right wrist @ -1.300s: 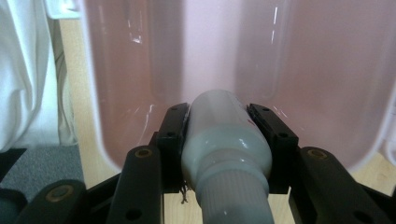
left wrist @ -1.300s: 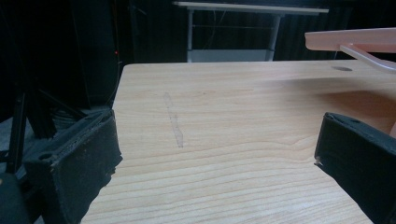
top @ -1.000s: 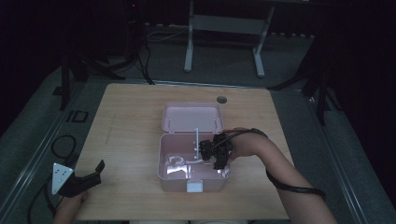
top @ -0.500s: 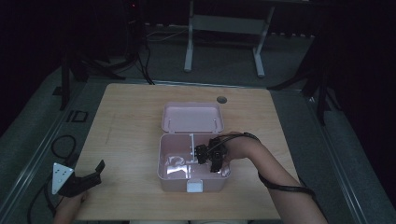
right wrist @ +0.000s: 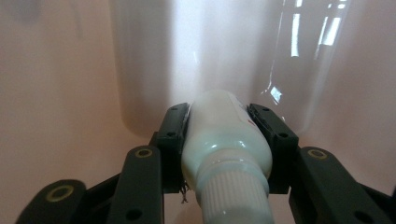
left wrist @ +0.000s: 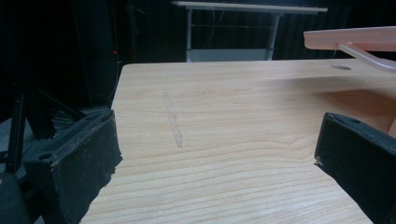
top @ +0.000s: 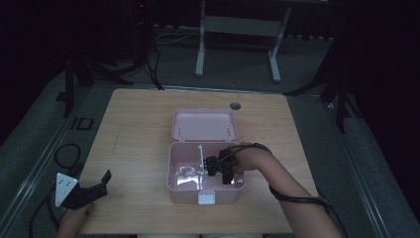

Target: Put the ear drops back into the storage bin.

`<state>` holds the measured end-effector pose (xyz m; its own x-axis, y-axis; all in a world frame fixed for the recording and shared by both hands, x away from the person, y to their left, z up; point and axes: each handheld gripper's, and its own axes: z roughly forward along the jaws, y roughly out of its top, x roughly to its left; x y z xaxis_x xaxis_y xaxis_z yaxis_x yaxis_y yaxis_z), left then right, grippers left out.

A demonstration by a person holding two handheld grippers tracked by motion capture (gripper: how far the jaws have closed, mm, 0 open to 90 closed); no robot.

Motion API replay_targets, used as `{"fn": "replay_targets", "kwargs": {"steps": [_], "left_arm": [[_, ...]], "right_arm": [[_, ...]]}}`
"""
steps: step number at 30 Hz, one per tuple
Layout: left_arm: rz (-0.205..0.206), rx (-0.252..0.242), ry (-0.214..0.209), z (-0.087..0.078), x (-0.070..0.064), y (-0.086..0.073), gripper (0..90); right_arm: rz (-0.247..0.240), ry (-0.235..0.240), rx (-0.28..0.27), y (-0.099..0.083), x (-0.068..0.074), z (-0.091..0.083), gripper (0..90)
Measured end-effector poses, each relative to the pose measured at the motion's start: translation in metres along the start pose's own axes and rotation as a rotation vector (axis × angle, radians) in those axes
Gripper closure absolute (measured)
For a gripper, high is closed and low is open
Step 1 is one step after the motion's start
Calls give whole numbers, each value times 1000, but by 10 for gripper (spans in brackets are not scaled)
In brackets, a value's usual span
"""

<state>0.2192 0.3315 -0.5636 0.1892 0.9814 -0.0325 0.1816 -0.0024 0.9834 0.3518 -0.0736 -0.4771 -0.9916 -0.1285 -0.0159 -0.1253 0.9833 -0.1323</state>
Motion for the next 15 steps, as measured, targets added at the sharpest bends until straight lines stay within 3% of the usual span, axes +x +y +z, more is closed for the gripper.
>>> {"fn": "replay_targets", "kwargs": {"steps": [2, 15], "left_arm": [[0, 0, -1, 0, 0, 0, 4], [2, -1, -2, 0, 0, 0, 4]], "right_arm": [[-6, -16, 11, 1, 0, 2, 592], [-6, 34, 43, 5, -1, 13, 592]]}}
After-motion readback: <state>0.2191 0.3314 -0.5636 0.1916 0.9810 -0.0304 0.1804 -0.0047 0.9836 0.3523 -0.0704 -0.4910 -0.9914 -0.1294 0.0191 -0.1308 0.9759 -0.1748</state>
